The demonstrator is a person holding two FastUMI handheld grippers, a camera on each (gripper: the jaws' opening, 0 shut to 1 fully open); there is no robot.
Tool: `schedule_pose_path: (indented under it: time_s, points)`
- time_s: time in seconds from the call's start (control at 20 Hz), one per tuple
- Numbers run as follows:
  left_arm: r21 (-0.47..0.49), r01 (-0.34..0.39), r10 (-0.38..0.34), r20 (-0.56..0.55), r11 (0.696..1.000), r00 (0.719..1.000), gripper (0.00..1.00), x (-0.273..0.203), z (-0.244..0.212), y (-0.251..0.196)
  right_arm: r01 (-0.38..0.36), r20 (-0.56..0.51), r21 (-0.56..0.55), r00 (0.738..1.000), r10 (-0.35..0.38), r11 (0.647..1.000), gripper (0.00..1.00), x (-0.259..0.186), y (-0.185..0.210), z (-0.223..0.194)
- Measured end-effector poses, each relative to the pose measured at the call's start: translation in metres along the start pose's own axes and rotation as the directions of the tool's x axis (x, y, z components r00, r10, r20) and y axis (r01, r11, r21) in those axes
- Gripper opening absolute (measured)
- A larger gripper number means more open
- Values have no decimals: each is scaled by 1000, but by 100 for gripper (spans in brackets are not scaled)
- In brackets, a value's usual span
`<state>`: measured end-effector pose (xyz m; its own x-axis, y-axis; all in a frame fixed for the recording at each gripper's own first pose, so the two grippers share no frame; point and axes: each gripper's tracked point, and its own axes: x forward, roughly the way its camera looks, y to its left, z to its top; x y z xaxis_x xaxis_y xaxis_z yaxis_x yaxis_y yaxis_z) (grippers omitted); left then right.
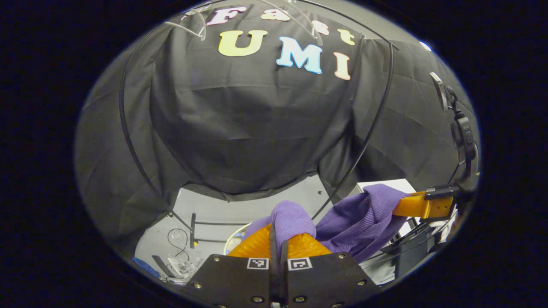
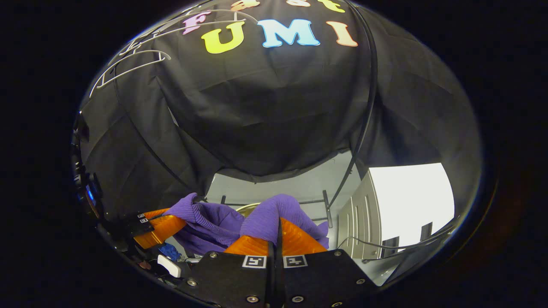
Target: Grasp the clothes on the hanger with both hands and then place them into the laundry hamper below.
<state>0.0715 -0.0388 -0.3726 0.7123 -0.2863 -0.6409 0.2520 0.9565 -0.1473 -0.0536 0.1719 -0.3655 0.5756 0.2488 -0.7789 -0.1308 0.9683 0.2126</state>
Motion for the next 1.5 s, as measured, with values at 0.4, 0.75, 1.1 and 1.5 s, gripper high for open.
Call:
schedule_pose_path:
  time_s: [0.4,0.75,1.1,1.5]
  points:
    - [4,-10,10,-28,1000,1000,8,-3,-8,13,-15,-40,12,999,16,1000,2,0,2,-9]
    - [-4,-13,13,-56,1000,998,1,-4,-17,13,-22,-69,-1,997,21,1000,2,-1,5,-14]
    - [-6,-97,96,-59,995,994,3,-9,-24,30,-17,-77,-22,997,15,1000,7,-2,4,-18]
    - [68,-117,117,13,991,993,91,-36,1,37,-12,-44,-13,999,11,1000,96,-27,-4,-1]
